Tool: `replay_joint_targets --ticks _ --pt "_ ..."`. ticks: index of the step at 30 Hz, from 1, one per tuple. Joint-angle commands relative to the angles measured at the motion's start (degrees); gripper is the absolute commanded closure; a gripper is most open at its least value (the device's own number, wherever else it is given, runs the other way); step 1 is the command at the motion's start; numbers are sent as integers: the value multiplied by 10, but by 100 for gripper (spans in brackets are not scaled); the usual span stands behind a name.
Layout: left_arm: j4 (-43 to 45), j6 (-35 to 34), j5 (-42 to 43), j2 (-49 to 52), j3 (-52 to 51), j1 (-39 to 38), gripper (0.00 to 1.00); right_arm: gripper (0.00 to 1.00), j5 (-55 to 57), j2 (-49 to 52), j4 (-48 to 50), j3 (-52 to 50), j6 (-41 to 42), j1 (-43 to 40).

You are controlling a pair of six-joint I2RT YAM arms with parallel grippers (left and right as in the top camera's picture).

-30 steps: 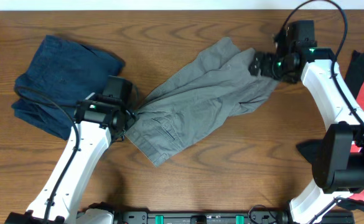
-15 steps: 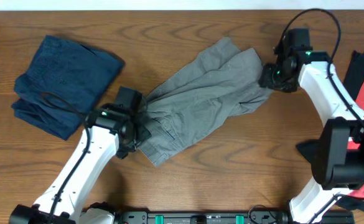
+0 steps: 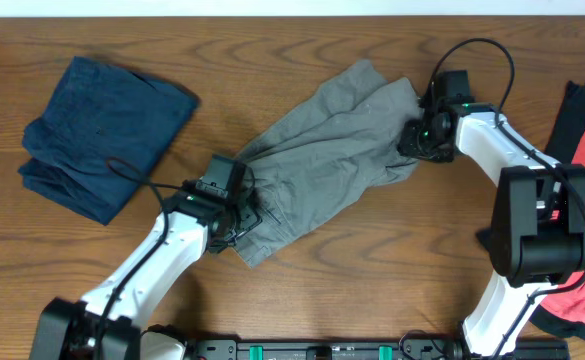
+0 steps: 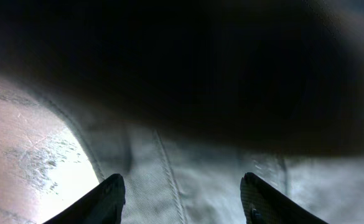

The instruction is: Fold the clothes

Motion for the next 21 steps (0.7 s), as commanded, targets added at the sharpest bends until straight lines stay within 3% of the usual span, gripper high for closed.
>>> replay_joint_targets --ticks 1,9,12,21 --pt "-6 4 1 31 -5 -2 39 99 6 21 -23 -12 26 10" --pt "-99 4 2 76 -5 -2 39 99 151 19 -259 -12 129 -12" --pt "-137 17 20 69 -5 2 39 99 169 19 -316 -12 132 -22" --pt "-189 93 40 -21 3 23 38 90 115 -16 -370 -12 101 -25"
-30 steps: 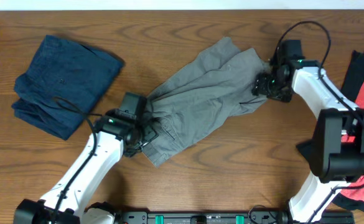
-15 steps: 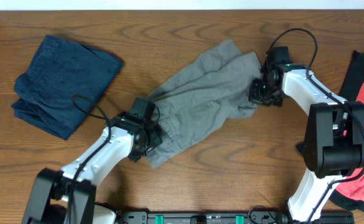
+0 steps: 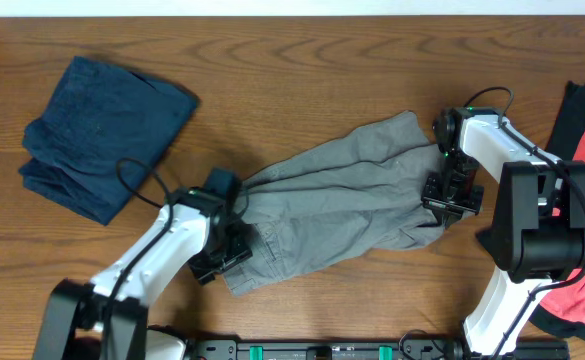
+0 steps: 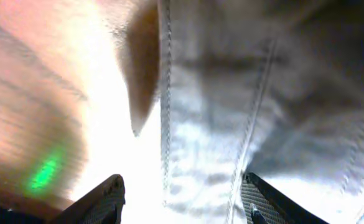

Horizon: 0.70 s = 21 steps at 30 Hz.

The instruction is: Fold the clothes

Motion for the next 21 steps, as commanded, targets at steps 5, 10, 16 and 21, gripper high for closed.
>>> replay_joint_targets --ticks 5,10,16,21 --pt "-1 50 -11 -120 14 5 27 13 -49 -112 3 0 -55 -4" --pt "-2 33 -75 -167 14 5 26 1 -49 -199 19 0 -76 -8" --pt "4 -26 -140 -167 14 6 23 26 -49 -221 65 -2 -98 -18" --pt "53 -28 -175 -154 13 6 21 19 -49 -186 89 -16 -106 -23"
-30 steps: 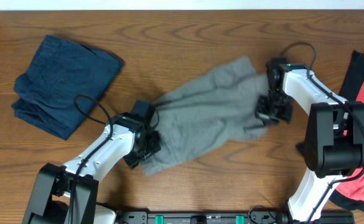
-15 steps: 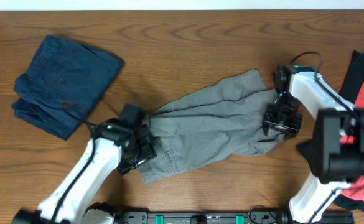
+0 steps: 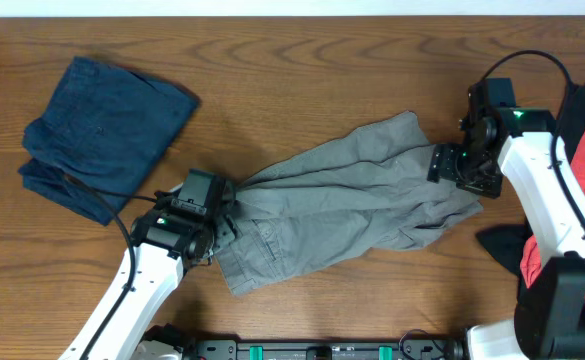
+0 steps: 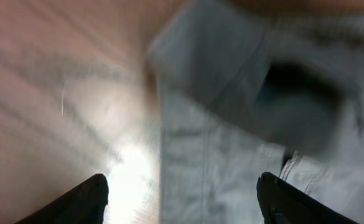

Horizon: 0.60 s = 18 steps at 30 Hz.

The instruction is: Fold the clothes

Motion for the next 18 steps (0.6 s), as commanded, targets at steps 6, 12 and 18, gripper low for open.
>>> replay_joint_targets --ticks 6,12,18 --pt "67 -15 -45 40 12 2 21 17 12 87 40 -18 -15 -16" --pt "93 -15 -45 82 12 2 21 76 10 113 57 -18 -16 -16" --pt "88 -15 -44 97 12 2 21 99 -38 97 61 5 -39 -16"
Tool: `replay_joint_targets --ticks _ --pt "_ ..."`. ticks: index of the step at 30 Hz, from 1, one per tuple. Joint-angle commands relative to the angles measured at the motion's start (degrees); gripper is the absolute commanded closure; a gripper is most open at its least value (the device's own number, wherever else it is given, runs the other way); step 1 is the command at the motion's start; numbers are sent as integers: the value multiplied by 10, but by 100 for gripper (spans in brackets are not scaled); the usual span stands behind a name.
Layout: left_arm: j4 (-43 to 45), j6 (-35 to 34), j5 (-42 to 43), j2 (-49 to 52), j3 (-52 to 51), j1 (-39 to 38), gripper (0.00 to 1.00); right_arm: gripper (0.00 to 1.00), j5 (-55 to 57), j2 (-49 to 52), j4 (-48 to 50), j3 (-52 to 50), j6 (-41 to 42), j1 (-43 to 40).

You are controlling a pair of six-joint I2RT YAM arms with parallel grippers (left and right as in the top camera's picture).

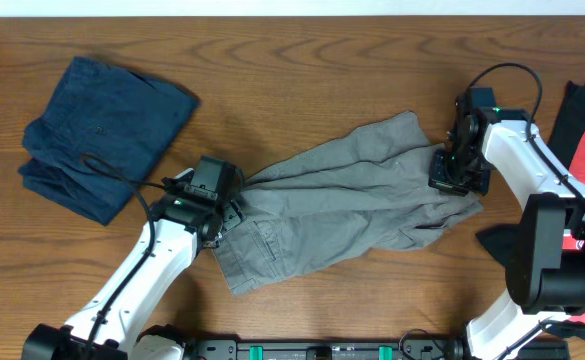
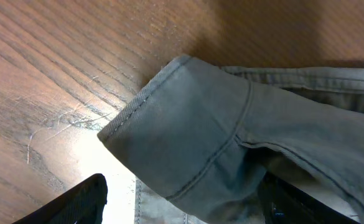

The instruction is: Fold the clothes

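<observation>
Grey trousers (image 1: 342, 205) lie stretched across the middle of the wooden table (image 1: 302, 60), rumpled, running from lower left to upper right. My left gripper (image 1: 220, 208) sits at their left end. In the left wrist view its fingers (image 2: 85, 199) stand wide apart, open, over a folded-back hem or waistband corner (image 2: 194, 137) with nothing pinched. My right gripper (image 1: 456, 172) rests on the trousers' right end; its fingers are hidden from above.
A folded navy garment (image 1: 102, 130) lies at the back left. Red clothing and black clothing (image 1: 577, 105) are piled at the right edge, close to the right arm. Bare wood runs along the back and front of the table.
The left gripper has shifted slightly right and back at the trousers' left end, still open. The right arm has changed its pose with its gripper at the same end. The trousers lie as before.
At first the grey trousers lay bunched on a steep diagonal, a gripper at each end. Then they were drawn out flatter and nearer the front, with the right end further right. By 0.6 s ago the left fingers stood wider apart, and the cloth has rested since.
</observation>
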Motion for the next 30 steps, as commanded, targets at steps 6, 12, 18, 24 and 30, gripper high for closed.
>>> replay_joint_targets --ticks 6,12,18,24,30 --pt "-2 -2 -15 3 12 2 21 99 -94 -28 83 75 -17 -13" --pt "-7 -2 -8 3 12 2 21 67 -116 -29 84 85 -43 -22" --pt "-23 -2 2 3 12 2 20 51 4 -29 -44 84 -80 -39" --pt "-30 -2 2 3 12 2 20 21 -5 -29 -72 50 -148 -52" --pt "-30 -2 2 3 12 2 20 27 -66 -28 33 -17 -149 -50"
